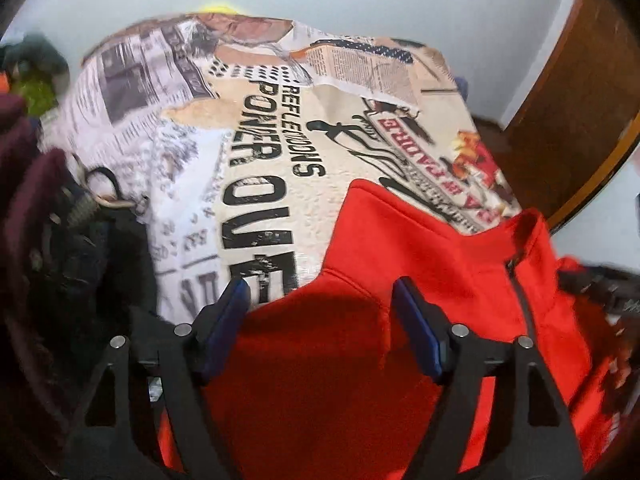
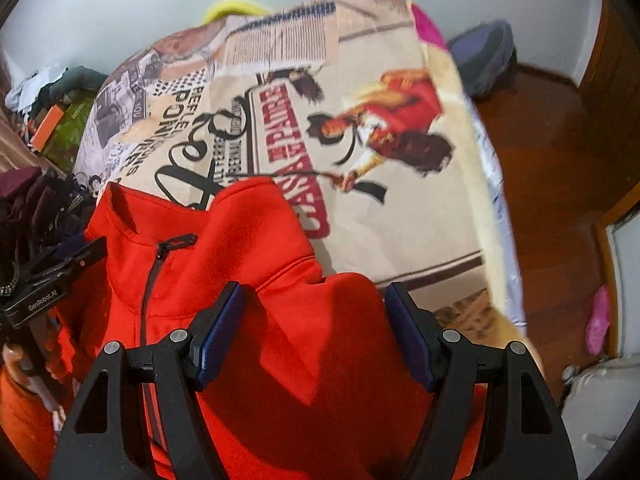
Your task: Fold large clothes
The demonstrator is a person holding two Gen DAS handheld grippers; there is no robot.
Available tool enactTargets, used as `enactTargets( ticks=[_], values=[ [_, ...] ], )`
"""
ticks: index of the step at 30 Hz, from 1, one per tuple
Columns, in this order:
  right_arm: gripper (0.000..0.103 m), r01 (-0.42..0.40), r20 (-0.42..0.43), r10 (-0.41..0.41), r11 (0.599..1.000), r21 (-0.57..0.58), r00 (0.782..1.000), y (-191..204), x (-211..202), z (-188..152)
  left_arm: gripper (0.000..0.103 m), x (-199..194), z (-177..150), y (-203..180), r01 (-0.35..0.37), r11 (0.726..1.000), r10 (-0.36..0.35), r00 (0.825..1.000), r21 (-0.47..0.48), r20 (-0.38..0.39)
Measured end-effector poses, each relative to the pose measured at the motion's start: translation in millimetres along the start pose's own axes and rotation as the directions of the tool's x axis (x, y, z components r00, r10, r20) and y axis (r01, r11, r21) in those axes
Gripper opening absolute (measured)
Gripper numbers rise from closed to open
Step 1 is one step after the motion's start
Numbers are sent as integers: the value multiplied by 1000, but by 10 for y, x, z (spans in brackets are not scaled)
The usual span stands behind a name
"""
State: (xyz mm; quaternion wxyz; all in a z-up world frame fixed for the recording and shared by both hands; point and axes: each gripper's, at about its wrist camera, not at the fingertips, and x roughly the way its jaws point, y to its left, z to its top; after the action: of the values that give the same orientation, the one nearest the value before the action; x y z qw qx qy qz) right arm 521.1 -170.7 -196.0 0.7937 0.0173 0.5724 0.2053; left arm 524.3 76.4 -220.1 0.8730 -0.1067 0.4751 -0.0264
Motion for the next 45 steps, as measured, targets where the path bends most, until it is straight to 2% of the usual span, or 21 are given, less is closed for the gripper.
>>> enactTargets(
  ticks=[2, 3, 4, 5, 6, 7, 8, 9, 10, 12, 14, 17, 20, 25, 31, 35, 39, 43, 45],
  values=[
    [68, -32, 11, 32, 999, 20, 999, -35, 23, 7, 74, 10, -5, 29, 24, 999, -24, 1000, -22, 4],
    [62, -59, 12, 59, 998, 32, 998, -49, 20, -6, 72, 7, -5, 16, 22, 1000, -22, 1000, -17, 5],
    [58, -89, 13, 89, 995, 42, 996, -57, 11, -17, 65, -11, -11, -16, 20, 1000, -20, 1000, -4, 9],
    [48, -106, 15, 106, 993, 48, 994, -60, 9, -14, 60, -29, -17, -52, 17, 1000, -17, 1000, 15, 14],
    [37, -126, 16, 125, 991, 50, 992, -49, -14, -31, 47, -48, -25, -103, 14, 999, -14, 1000, 37, 15],
    [32, -127, 20, 126, 991, 47, 992, -27, -42, -46, 33, -91, -50, -194, 2, 997, -4, 1000, 79, 14],
    [20, -121, 25, 120, 992, 44, 992, -10, -62, -50, 27, -117, -74, -258, -17, 994, 15, 1000, 111, 15],
    [9, -120, 32, 119, 992, 40, 992, 17, -113, -76, 7, -140, -100, -318, -40, 989, 38, 999, 141, 16],
    [9, -128, 39, 127, 991, 43, 991, 36, -159, -98, 3, -172, -143, -412, -77, 980, 76, 997, 184, 12],
    [7, -133, 63, 130, 990, 48, 990, 61, -263, -130, 3, -264, -203, -506, -111, 967, 108, 994, 227, 28],
    [7, -133, 106, 129, 990, 34, 986, 107, -452, -180, 3, -412, -237, -560, -117, 963, 108, 993, 245, 48],
    [7, -159, 162, 156, 987, 4, 974, 189, -799, -287, 3, -779, -281, -625, -98, 961, 78, 993, 257, 89],
    [7, -145, 208, 149, 989, -36, 967, 305, -1124, -441, 3, -1207, -350, -678, -90, 959, 54, 989, 267, 140],
    [7, -94, 275, 132, 985, -146, 952, 596, -1625, -876, 2, -1866, -580, -670, -37, 963, -14, 983, 266, 185],
    [7, -65, 300, 122, 979, -194, 946, 720, -1853, -1415, 2, -2373, -1072, -572, 45, 969, -92, 978, 244, 185],
    [7, -65, 287, 115, 982, -180, 951, 665, -1809, -1718, 2, -2472, -1442, -503, 72, 968, -112, 981, 242, 160],
    [7, -58, 256, 96, 987, -152, 962, 582, -1689, -2023, 3, -2393, -1822, -428, 100, 970, -124, 988, 223, 97],
    [7, -23, 218, 48, 993, -118, 975, 479, -1496, -2284, 3, -2217, -2212, -404, 104, 972, -112, 993, 211, 29],
    [7, -7, 203, 28, 995, -101, 979, 428, -1445, -2405, 3, -2135, -2412, -421, 83, 972, -86, 996, 222, 1]
  ],
)
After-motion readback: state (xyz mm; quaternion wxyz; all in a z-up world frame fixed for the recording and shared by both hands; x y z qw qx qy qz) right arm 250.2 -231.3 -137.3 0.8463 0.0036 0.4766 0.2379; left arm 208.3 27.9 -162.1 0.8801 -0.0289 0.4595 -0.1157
